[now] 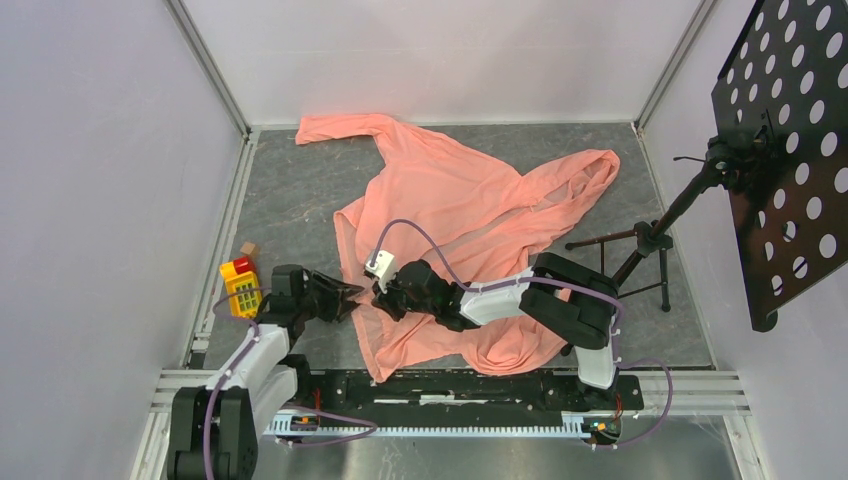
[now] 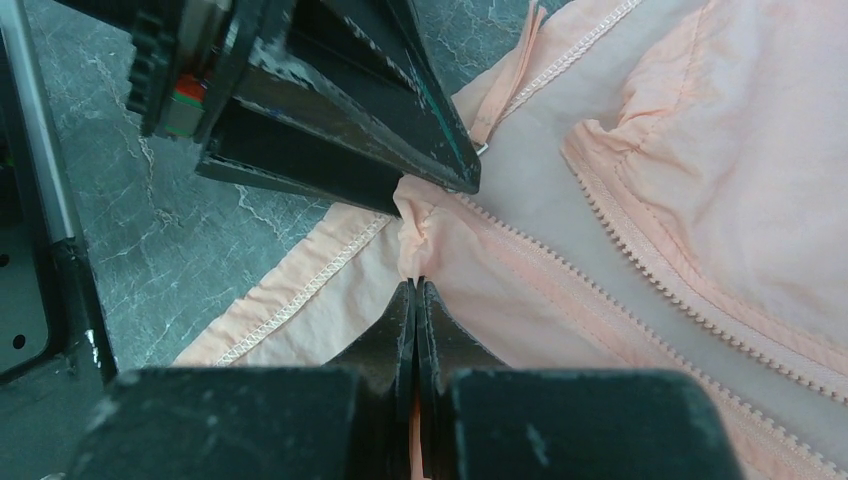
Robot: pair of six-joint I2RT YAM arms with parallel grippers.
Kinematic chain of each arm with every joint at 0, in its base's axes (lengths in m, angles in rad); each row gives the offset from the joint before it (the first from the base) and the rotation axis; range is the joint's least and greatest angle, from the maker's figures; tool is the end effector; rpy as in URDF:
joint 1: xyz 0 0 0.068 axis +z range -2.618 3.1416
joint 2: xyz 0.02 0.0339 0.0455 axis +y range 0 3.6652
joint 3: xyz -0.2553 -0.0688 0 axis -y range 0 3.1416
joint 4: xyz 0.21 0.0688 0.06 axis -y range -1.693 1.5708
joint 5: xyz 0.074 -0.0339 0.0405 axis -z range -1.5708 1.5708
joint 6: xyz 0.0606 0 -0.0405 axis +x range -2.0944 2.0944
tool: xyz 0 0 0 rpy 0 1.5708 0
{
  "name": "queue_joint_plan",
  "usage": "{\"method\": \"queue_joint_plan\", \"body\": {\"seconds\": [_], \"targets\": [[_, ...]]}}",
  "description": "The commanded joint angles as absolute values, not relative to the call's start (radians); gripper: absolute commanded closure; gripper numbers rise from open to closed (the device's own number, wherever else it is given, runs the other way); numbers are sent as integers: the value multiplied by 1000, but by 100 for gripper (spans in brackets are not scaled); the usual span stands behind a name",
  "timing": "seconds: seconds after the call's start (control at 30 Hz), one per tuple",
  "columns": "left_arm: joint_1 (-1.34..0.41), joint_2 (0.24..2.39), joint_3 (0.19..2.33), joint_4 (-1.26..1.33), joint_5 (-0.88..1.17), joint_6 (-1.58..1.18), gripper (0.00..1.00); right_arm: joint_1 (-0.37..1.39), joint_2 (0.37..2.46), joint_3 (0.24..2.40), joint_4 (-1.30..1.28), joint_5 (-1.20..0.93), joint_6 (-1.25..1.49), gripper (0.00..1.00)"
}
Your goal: Zip up the jacket
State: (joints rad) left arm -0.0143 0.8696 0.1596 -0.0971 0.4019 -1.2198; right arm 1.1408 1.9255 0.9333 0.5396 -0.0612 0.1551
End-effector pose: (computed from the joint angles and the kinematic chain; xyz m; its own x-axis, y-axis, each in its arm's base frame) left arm 0.1431 -0.0258 0.1235 -0.5147 -0.8569 0.0275 -0.5806 0.3248 -0.7466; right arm 0.1612 0.3603 0.1511 -0.3238 -0.3362 -0.8844 -0.8909 0.4231 0.1654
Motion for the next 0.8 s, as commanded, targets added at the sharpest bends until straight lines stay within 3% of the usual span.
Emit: {"method": "queue_joint_plan", "body": {"seconds": [0.0, 0.13, 0.2, 0.37, 0.47, 0.57, 0.77], "targets": [[-9, 957, 201, -37, 410, -1160, 52, 1140, 1900, 936, 596, -87, 166, 100], [-9, 1029, 216, -5, 422, -1114, 67, 1140, 1905, 952, 573, -97, 151, 99], [-9, 1039, 218, 27, 420, -1078, 78, 1139, 1894, 955, 557, -112, 132, 93], [-9, 1018, 218, 116, 471, -954, 87, 1072, 1831, 982, 435, -272, 57, 54], [-11, 985, 197, 196, 517, -892, 84, 973, 1806, 992, 392, -427, 56, 37], [-12, 957, 137, 343, 573, -864, 82, 888, 1839, 1044, 338, -594, -17, 34], [-14, 885, 46, 512, 559, -888, 82, 862, 1960, 1258, 181, -692, -170, 33]]}}
